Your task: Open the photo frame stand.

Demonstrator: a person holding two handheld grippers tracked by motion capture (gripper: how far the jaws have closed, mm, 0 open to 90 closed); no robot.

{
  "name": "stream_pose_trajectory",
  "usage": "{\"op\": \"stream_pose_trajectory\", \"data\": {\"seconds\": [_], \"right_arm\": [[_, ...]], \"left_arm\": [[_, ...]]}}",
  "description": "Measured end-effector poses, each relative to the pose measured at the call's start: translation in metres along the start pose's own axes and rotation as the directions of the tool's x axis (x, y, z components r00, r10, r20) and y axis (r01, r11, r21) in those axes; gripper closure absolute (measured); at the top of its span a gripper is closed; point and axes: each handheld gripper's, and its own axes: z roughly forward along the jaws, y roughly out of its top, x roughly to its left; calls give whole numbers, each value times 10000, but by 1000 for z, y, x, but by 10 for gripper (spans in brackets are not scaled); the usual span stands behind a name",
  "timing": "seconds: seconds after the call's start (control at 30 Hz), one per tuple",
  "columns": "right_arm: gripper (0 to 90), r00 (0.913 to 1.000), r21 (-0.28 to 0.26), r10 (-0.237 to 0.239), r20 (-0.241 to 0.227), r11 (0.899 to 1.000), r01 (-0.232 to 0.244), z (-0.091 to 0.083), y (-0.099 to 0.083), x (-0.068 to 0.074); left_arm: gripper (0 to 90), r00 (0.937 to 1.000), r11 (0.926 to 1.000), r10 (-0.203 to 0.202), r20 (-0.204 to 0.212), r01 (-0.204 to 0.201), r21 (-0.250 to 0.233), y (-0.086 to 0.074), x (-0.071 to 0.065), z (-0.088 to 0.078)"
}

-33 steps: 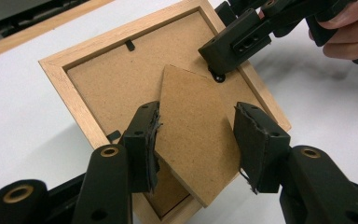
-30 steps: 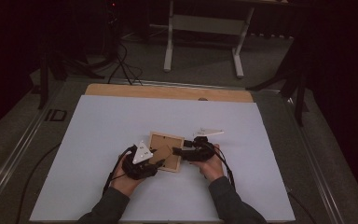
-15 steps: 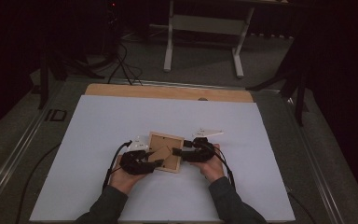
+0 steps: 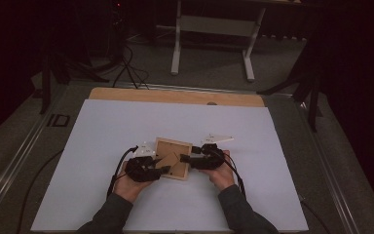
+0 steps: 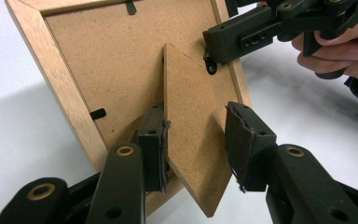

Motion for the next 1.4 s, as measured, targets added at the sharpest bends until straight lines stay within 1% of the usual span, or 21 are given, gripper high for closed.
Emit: {"op": "stream_pose_trajectory", "data": {"seconds": [0.13,0.3,0.8,0.97,1.1,1.3,1.4], "right_arm": [[456,10000,-143,4,37,9999,-3,-4,2,0],[473,10000,-255,-14,24,9997,14,-7,3,0],[549,9999,-629,-89,47,9980,92,-16,9,0],[574,9998,-757,-200,74,9969,205,-19,10,1],[579,9987,-776,-484,159,9958,495,-20,12,4],[575,9950,-914,-983,145,9909,992,-21,14,10],[575,9929,-912,-1166,254,9888,1185,-22,15,13]], "left_arm": [[613,9998,9999,168,-101,-168,20,1,-2,0],[619,9995,9995,294,-133,-294,70,2,-2,1],[635,9985,9986,490,-249,-485,222,2,-4,5],[641,9978,9979,594,-295,-586,291,2,-5,7],[649,9969,9968,706,-340,-692,407,1,-6,9],[681,9965,9968,735,-404,-721,341,2,-7,13],[684,9964,9969,729,-434,-715,333,2,-6,14]]}}
